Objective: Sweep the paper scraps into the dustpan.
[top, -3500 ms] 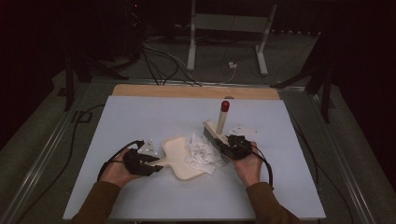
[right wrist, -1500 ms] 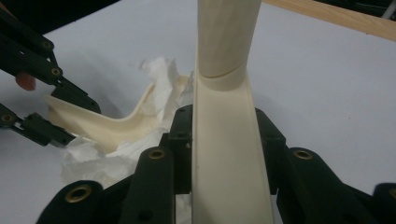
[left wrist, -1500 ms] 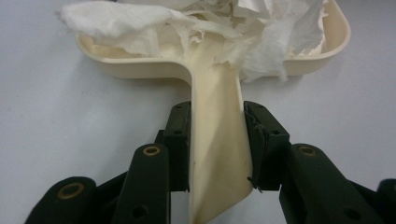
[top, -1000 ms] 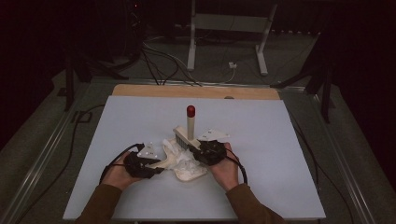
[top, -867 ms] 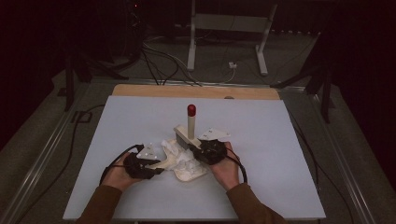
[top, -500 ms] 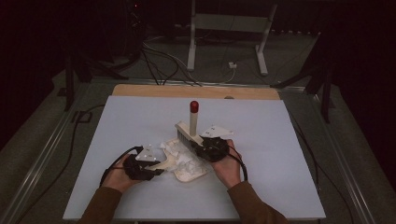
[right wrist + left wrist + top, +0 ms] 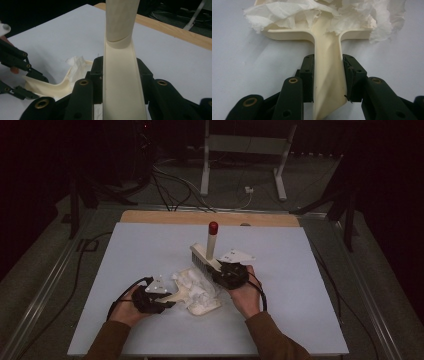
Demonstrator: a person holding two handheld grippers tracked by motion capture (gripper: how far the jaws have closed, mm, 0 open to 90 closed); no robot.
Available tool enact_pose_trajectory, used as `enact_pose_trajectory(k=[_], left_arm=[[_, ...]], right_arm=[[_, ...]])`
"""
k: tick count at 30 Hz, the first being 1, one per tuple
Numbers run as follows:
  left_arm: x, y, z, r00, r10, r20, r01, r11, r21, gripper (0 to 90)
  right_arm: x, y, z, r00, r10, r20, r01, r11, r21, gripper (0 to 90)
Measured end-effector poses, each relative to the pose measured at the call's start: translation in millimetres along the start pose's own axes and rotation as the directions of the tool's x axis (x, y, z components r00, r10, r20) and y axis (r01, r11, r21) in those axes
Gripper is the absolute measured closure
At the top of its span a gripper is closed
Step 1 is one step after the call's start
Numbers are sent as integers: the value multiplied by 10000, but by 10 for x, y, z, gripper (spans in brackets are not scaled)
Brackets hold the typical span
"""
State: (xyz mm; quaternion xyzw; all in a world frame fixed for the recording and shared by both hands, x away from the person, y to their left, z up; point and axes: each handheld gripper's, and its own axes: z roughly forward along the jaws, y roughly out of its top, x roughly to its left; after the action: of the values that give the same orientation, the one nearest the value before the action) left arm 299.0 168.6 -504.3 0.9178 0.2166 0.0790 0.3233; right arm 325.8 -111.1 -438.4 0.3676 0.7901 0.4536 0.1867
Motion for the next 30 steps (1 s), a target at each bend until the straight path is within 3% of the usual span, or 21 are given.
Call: enact_pose_trajectory(k=[21,30], left_arm=[[-14,-29,-29,9997,-28,-238,23,9997,-233,669],[13,-82,-94,9985,-312,-448,290,9984,-490,669]], right_arm=[[-173,58,-139,9988,338,357,-323,9987,-406,679],[-249,46,-191,9978,421,513,-400,9983,-418,679]])
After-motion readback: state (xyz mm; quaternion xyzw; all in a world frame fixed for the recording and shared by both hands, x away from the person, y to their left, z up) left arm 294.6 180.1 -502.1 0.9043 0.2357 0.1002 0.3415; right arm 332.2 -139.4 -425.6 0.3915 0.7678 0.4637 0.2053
